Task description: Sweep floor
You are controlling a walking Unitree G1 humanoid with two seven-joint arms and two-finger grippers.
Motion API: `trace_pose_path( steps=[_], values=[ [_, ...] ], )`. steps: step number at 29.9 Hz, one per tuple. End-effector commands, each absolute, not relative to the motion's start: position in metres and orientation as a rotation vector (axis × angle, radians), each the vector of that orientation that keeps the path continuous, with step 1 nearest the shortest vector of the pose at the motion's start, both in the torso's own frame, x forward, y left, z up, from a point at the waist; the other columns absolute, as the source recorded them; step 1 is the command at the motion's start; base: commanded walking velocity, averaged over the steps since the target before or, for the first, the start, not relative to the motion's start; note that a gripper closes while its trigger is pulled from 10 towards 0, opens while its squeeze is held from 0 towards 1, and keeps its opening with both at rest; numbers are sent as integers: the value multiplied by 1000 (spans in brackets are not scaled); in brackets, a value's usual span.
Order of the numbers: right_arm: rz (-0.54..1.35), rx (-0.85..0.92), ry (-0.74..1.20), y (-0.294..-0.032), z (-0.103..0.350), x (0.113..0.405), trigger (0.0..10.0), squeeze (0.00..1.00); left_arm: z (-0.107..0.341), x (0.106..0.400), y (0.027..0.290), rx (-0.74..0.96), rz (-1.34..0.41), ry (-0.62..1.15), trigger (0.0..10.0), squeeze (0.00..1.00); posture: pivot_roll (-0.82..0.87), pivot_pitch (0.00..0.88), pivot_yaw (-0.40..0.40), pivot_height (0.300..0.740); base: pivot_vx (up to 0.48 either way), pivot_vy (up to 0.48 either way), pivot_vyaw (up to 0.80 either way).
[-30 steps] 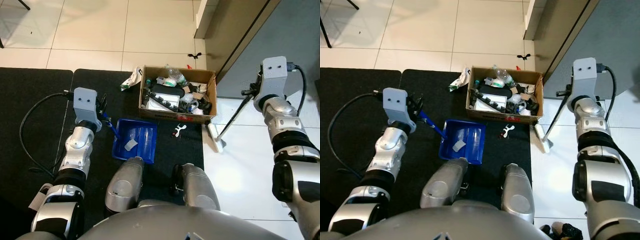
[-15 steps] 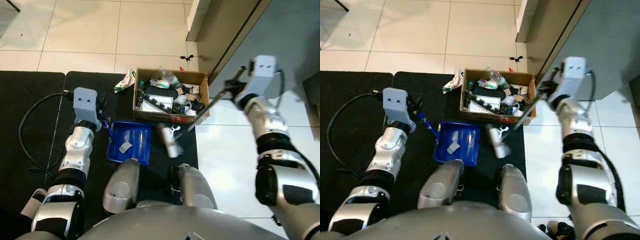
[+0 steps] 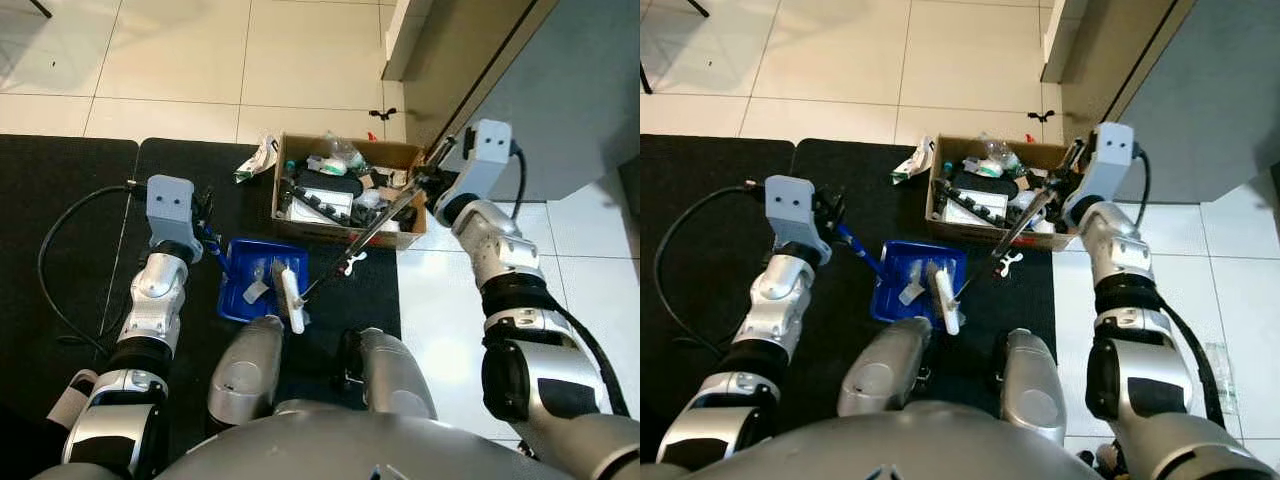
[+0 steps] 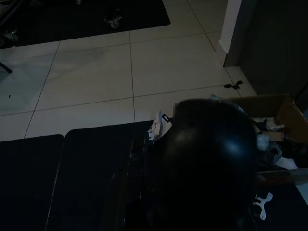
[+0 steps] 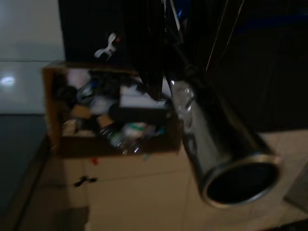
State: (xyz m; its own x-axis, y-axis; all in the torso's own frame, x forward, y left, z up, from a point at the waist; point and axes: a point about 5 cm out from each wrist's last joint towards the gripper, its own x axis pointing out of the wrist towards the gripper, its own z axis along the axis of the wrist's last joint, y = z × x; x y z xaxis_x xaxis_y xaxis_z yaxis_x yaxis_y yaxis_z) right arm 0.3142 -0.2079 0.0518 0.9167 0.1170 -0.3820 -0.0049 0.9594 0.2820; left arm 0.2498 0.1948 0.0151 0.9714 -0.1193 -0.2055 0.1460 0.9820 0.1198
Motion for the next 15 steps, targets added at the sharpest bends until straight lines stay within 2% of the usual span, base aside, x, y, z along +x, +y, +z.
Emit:
trace_pose_path(
  steps=[1, 7, 15],
  values=[
    [14, 297, 286, -221, 75, 324, 10000, 0, -4, 235, 191, 134, -157, 306, 10000, 0, 252, 69, -20, 740, 0, 0, 0],
    [-120, 207, 98, -253, 113, 331, 10000, 0, -5, 235, 188, 128, -160, 307, 10000, 0, 247, 70, -22, 740, 0, 0, 0],
    [-205, 145, 54, -263, 116, 331, 10000, 0, -5, 235, 188, 127, -161, 307, 10000, 0, 249, 71, -21, 740, 0, 0, 0]
  ],
)
